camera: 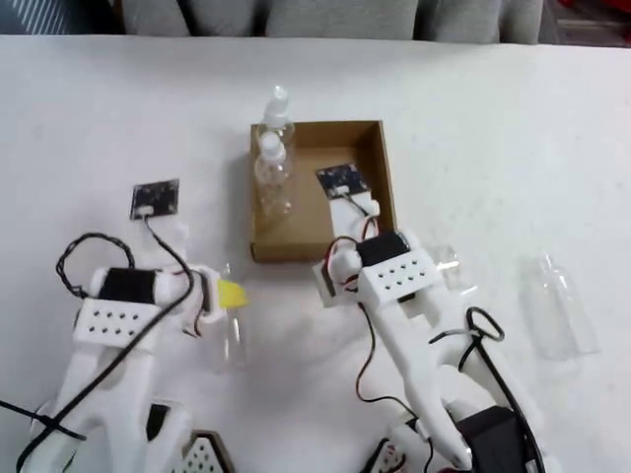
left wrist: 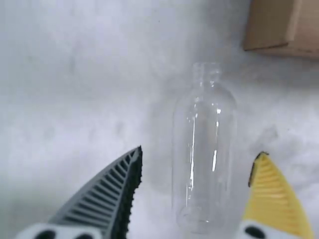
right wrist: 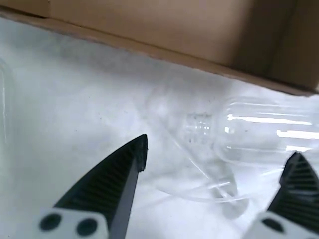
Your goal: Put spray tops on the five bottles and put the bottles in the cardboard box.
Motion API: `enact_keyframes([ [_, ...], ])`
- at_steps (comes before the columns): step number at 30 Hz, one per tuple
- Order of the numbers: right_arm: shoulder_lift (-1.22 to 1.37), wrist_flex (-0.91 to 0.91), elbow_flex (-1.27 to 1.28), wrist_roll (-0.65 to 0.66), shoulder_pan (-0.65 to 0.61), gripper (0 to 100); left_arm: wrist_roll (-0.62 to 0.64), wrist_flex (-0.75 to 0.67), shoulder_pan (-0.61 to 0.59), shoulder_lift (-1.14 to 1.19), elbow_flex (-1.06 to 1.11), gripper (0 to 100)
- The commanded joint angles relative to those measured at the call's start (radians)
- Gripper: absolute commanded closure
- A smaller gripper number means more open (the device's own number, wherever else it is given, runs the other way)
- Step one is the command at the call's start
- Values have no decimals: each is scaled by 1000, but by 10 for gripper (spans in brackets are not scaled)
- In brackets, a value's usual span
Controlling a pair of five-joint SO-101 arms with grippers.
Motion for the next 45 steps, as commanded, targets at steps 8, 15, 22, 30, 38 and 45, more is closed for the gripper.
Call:
enact_keyframes([
  [8, -10, 12, -32, 17, 8, 619, 43, -195, 102, 1, 57, 666],
  [15, -10, 12, -32, 17, 8, 619, 41, -144, 105, 2, -15, 807],
  [22, -10, 12, -32, 17, 8, 619, 44, -137, 104, 2, -23, 723],
  [30, -10, 12, -32, 17, 8, 619, 49, -61, 101, 237, -167, 766],
  [38, -10, 12, -32, 18, 8, 619, 118, -46, 104, 506, -287, 766],
  [45, -10, 10, -32, 48, 8, 619, 149, -38, 107, 582, -322, 766],
])
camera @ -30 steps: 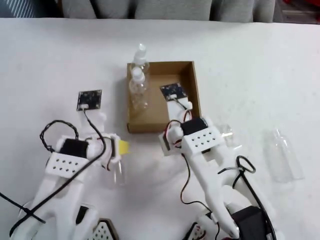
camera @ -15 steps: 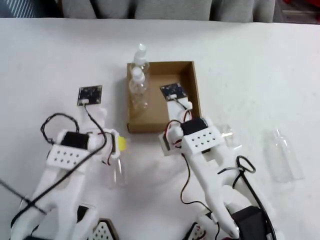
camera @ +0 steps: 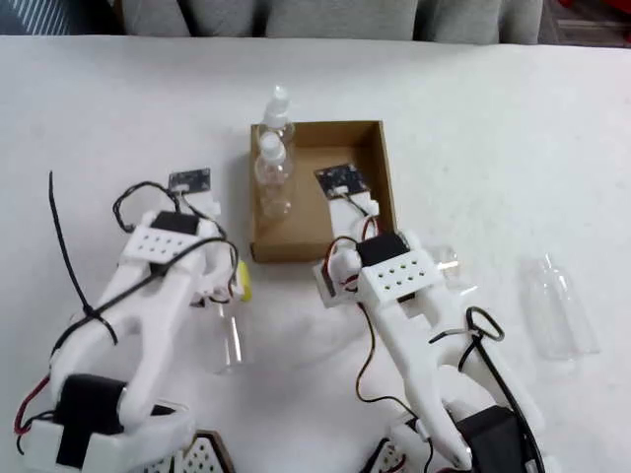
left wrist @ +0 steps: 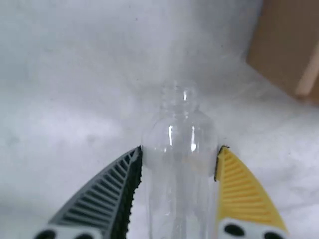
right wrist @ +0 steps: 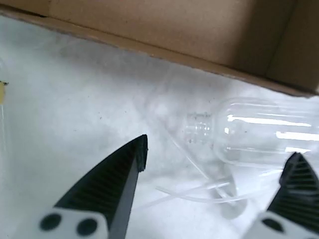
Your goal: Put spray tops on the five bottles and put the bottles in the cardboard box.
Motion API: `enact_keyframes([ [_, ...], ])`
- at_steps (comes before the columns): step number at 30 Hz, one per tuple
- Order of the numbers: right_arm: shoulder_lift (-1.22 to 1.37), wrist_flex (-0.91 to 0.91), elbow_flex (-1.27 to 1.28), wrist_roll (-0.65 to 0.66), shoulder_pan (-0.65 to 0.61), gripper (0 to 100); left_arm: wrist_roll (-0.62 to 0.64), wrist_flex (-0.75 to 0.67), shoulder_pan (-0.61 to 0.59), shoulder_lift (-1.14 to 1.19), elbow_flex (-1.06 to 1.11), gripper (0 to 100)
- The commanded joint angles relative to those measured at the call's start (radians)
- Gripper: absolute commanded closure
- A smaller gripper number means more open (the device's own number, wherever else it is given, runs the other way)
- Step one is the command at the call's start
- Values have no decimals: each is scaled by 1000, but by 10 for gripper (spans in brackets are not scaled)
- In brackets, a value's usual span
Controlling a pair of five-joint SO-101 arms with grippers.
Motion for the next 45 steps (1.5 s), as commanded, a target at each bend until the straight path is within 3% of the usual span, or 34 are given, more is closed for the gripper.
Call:
enact_keyframes([
  [1, -10, 10, -32, 31, 8, 619, 14, 11, 16, 22, -46, 766],
  [14, -10, 8, -34, 32, 8, 619, 14, 12, 13, 22, -44, 763],
  [21, -10, 8, -34, 32, 8, 619, 15, 60, 12, 24, -43, 626],
  [29, -10, 8, -34, 32, 8, 619, 15, -28, 13, 25, 9, 693],
  [38, -7, 8, -34, 32, 8, 619, 17, -32, 13, 28, 8, 698],
  [45, -5, 8, -34, 32, 8, 619, 54, -8, 7, 205, -115, 698],
])
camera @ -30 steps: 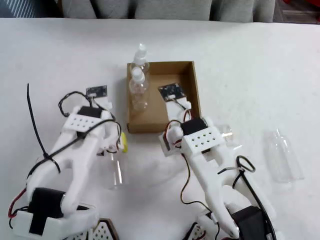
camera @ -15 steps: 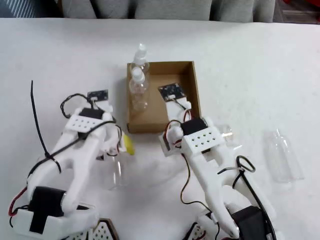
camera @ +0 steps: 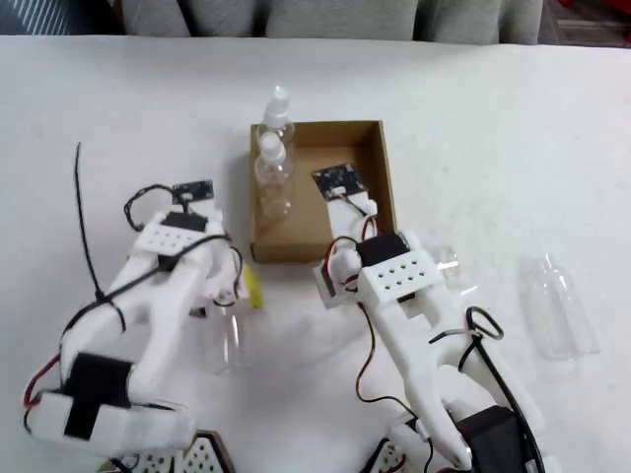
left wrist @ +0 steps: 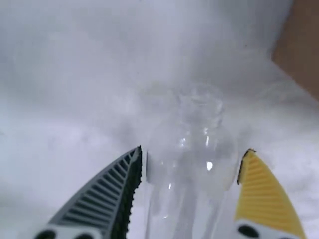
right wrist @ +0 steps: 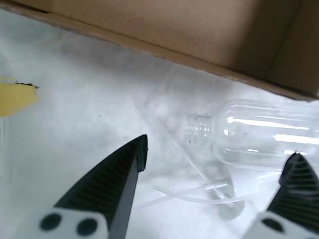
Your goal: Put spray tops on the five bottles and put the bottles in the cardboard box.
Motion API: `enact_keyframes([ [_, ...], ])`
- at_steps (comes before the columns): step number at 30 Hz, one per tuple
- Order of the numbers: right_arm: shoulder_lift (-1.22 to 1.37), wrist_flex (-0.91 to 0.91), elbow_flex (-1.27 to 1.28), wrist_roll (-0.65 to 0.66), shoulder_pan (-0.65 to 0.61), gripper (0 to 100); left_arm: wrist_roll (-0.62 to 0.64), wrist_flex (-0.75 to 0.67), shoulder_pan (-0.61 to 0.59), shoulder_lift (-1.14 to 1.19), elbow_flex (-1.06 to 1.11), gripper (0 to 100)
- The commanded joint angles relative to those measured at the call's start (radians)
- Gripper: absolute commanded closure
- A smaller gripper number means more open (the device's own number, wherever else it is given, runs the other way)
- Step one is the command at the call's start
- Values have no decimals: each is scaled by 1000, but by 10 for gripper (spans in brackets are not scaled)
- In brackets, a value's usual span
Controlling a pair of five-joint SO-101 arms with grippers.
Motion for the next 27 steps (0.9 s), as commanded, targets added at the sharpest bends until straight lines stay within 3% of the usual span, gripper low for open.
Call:
enact_keyframes([
  [1, -7, 8, -34, 12, 8, 619, 17, 28, 2, 108, -124, 698],
  [12, -7, 8, -34, 12, 8, 619, 18, 69, 1, 147, -190, 697],
  [17, -10, 8, -34, 12, 8, 619, 17, 167, -4, 88, -227, 696],
  [27, -10, 8, -34, 12, 8, 619, 14, 129, -5, 122, -232, 707],
])
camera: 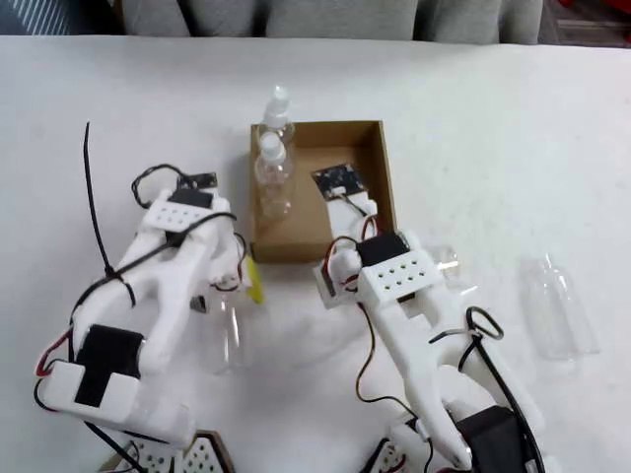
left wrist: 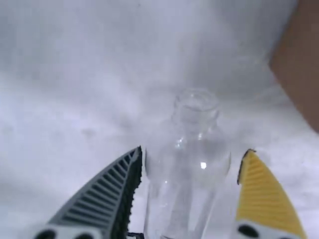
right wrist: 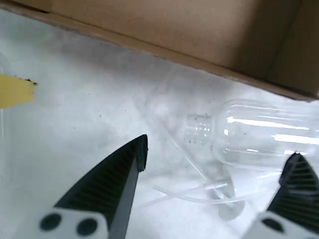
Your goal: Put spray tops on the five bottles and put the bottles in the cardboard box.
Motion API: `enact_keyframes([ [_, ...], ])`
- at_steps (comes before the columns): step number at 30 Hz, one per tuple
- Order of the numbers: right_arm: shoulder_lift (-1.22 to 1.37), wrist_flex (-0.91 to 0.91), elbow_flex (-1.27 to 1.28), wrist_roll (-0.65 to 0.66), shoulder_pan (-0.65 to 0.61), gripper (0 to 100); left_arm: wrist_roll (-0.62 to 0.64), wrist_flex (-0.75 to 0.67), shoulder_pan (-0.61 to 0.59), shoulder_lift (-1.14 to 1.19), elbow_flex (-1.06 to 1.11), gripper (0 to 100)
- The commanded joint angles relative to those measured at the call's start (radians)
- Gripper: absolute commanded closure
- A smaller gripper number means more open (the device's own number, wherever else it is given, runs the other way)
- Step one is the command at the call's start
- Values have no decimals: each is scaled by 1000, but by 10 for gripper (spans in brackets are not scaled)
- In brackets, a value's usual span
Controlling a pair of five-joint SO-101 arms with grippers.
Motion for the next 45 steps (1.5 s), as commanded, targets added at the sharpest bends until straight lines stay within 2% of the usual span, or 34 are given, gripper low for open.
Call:
enact_keyframes([
  [1, -10, 8, -34, 12, 8, 619, 8, -15, -1, 2, -49, 727],
  [7, -10, 8, -34, 12, 8, 619, 0, -75, -5, 1, -58, 980],
  [10, -10, 8, -34, 12, 8, 619, -44, -72, -7, 1, -58, 970],
  [17, -10, 8, -34, 12, 8, 619, -52, -72, -15, -13, -61, 970],
  [24, -10, 10, -34, 14, 10, 619, -190, -80, -128, -237, -37, 970],
  [27, -12, 39, -44, 25, 61, 619, -221, -130, -156, -325, 18, 967],
  [31, -12, 151, -97, 124, 136, 619, -222, -253, -193, -426, 107, 966],
  [35, -12, 226, -98, 132, 154, 619, -218, -348, -249, -521, 186, 969],
  [41, -12, 300, -57, 138, 194, 619, -218, -371, -257, -656, 272, 969],
  [45, -12, 278, -26, 132, 285, 629, -218, -381, -257, -693, 290, 969],
])
